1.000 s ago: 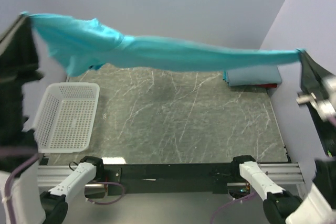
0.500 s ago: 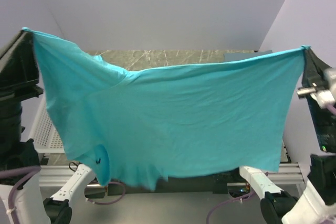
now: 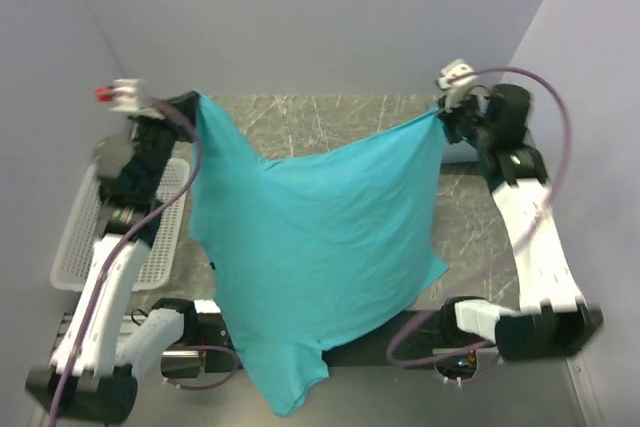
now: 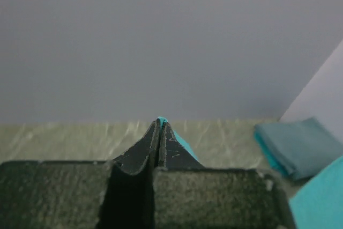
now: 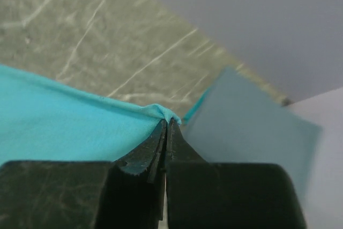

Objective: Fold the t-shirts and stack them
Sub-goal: Flatten the tshirt out, then fold the tshirt

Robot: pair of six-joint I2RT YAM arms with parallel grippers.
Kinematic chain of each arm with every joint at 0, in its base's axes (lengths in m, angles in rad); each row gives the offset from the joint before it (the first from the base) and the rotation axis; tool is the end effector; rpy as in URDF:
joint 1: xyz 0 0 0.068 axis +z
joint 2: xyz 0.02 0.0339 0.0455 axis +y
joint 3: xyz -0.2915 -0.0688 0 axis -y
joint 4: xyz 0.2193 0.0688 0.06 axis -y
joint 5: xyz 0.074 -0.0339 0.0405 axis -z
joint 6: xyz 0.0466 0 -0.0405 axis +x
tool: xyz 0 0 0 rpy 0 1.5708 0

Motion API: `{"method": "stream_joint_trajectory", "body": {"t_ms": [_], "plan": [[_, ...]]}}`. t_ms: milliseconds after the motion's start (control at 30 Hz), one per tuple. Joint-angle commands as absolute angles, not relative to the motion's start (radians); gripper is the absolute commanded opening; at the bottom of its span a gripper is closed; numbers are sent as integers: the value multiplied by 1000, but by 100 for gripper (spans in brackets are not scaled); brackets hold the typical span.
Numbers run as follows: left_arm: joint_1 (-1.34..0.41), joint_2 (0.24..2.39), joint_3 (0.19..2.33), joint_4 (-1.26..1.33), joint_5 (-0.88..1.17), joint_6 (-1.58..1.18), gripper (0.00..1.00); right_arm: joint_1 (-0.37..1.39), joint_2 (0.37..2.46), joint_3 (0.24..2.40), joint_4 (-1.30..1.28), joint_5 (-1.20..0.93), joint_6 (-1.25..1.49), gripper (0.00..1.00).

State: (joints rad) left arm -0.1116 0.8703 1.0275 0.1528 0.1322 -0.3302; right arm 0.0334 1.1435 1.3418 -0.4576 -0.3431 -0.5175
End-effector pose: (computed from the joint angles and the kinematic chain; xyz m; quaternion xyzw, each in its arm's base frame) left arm 0.1521 -0.0232 0.4666 -0.0111 0.5905 -0.2146 0.7779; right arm 0.2157 0.0229 0.4506 -0.3126 0.7232 -0.0126 0.6157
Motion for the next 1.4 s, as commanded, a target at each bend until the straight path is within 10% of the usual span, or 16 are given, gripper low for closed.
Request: {"method": "stream_joint_trajectory", "body": {"t_ms": [0,433,967,1367], "plan": [[-106,1035,951,259,78,-328,0,47,1337,1319,-333,-410,-528,0],[-48,1929,1432,86,32,-310,0,138,2120,1788,-330,-195,-511,0],[-3,1997,1677,5,150,-278,0,94,2149,1841,-253,-80,-451,0],[-3,1846,1462,70,236,-271,0,81,2068,1710,-226,-169,-453,0]]}}
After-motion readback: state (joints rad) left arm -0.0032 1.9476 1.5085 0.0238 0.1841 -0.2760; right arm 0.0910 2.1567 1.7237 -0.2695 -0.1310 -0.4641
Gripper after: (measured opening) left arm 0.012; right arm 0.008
